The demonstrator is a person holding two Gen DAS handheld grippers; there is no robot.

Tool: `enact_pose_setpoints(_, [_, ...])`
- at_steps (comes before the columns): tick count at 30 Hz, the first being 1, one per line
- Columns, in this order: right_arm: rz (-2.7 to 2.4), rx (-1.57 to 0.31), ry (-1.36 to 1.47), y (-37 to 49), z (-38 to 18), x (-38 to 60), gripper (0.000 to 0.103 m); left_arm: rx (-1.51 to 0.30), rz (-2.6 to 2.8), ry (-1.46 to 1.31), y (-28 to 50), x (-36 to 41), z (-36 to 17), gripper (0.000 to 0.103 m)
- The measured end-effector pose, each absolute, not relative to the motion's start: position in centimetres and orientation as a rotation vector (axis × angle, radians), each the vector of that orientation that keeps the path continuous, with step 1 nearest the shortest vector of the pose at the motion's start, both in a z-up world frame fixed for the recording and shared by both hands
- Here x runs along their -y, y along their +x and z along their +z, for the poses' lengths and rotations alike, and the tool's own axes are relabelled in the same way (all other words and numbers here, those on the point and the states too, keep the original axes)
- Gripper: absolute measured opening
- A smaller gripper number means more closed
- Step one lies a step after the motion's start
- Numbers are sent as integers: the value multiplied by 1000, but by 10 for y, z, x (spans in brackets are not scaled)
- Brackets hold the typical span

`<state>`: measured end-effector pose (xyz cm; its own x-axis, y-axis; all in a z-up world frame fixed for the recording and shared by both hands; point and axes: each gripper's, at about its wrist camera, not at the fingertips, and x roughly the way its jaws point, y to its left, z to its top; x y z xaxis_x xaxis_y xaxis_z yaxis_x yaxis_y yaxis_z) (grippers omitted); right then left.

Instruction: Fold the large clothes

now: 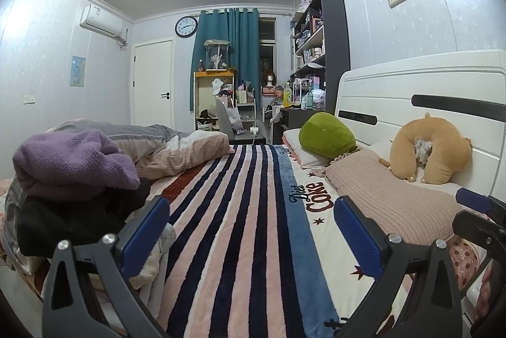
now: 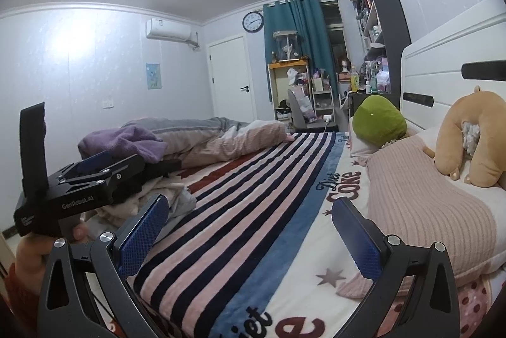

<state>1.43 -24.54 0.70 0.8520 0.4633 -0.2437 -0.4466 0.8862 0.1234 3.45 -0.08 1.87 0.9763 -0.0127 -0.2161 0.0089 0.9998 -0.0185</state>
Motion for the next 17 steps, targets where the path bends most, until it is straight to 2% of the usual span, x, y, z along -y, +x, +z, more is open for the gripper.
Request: enact_pose_setpoints(17, [483, -269, 104, 11, 9, 237, 103, -220, -7, -5, 26, -10, 18, 102])
